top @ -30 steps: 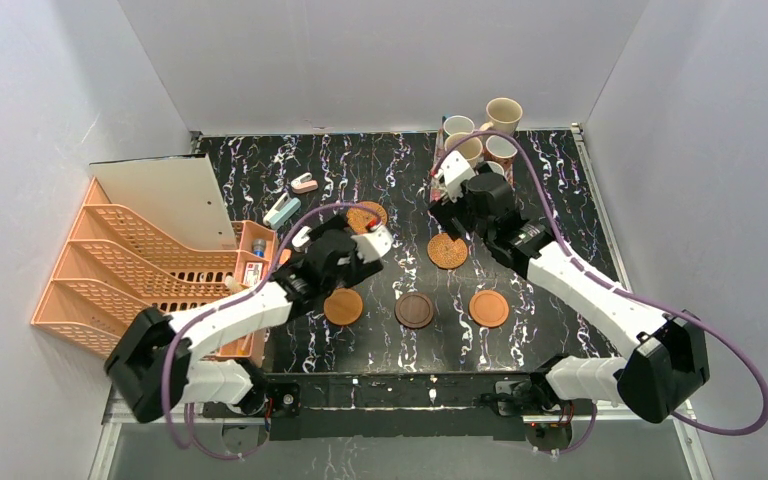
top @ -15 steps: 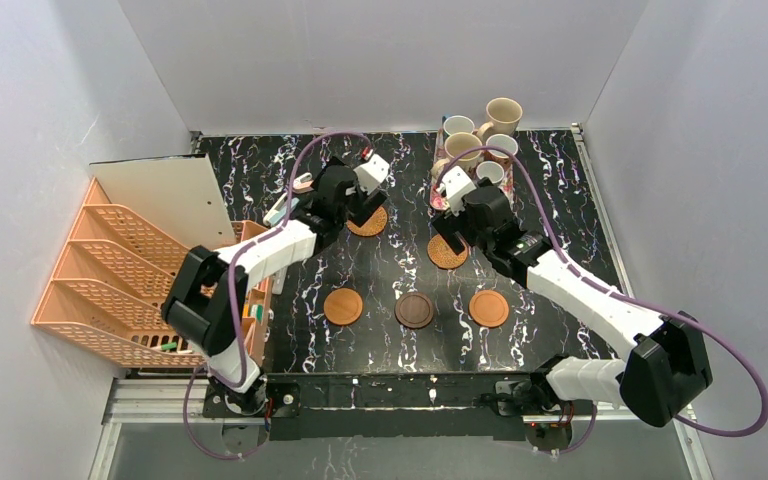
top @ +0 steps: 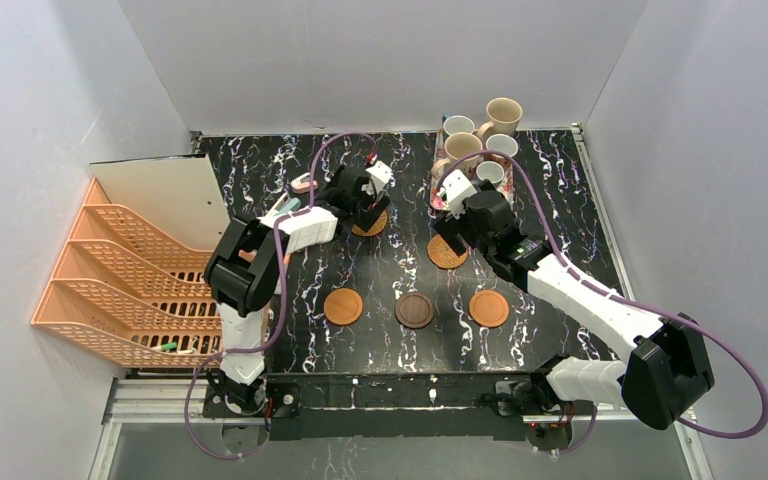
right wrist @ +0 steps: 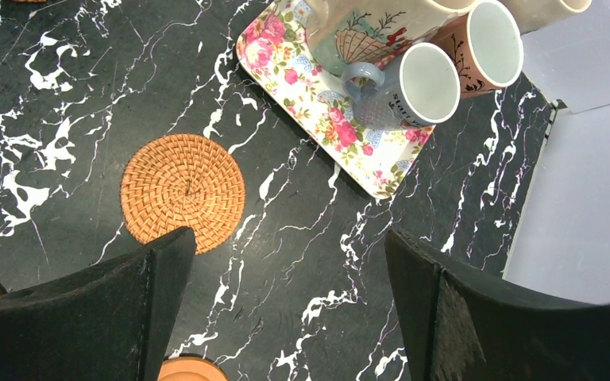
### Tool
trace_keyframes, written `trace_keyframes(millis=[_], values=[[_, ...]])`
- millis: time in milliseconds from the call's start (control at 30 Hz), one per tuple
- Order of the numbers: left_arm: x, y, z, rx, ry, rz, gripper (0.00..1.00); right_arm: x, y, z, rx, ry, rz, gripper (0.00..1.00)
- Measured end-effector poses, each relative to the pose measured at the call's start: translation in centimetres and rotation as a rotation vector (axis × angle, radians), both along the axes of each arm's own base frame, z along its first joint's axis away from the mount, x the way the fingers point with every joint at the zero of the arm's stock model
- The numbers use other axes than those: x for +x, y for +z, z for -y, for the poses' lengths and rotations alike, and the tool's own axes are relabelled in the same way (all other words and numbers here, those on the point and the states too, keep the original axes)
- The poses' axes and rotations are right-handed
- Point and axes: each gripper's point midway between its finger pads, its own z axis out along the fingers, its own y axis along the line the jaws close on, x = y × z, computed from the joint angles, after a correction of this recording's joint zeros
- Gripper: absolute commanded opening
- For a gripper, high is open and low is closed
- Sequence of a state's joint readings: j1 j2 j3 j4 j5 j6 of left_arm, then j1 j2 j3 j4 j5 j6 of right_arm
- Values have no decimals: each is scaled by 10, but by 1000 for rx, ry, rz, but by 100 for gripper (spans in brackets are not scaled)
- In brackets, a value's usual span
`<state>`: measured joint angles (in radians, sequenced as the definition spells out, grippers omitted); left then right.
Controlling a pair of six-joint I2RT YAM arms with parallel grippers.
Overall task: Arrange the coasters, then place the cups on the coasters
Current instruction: Move the coaster to the center of the board.
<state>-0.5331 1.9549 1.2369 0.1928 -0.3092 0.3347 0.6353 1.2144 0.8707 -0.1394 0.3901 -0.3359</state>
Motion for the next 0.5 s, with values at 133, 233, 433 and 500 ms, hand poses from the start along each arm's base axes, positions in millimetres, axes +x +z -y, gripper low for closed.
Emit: trace_keyframes(millis=[133, 233, 433, 500], values=[[-3, -18, -1, 14, 9, -43, 98, 1, 1, 0, 0, 2, 7, 98], [-2, -16, 0, 5, 13, -41, 98, 1, 2, -1, 1, 4, 10, 98], [-2, -21, 2, -6, 19, -58, 98, 1, 2, -2, 3, 8, 11, 98], [-2, -21, 3, -14, 18, -60, 98, 1, 2, -2, 7, 12, 12, 98]])
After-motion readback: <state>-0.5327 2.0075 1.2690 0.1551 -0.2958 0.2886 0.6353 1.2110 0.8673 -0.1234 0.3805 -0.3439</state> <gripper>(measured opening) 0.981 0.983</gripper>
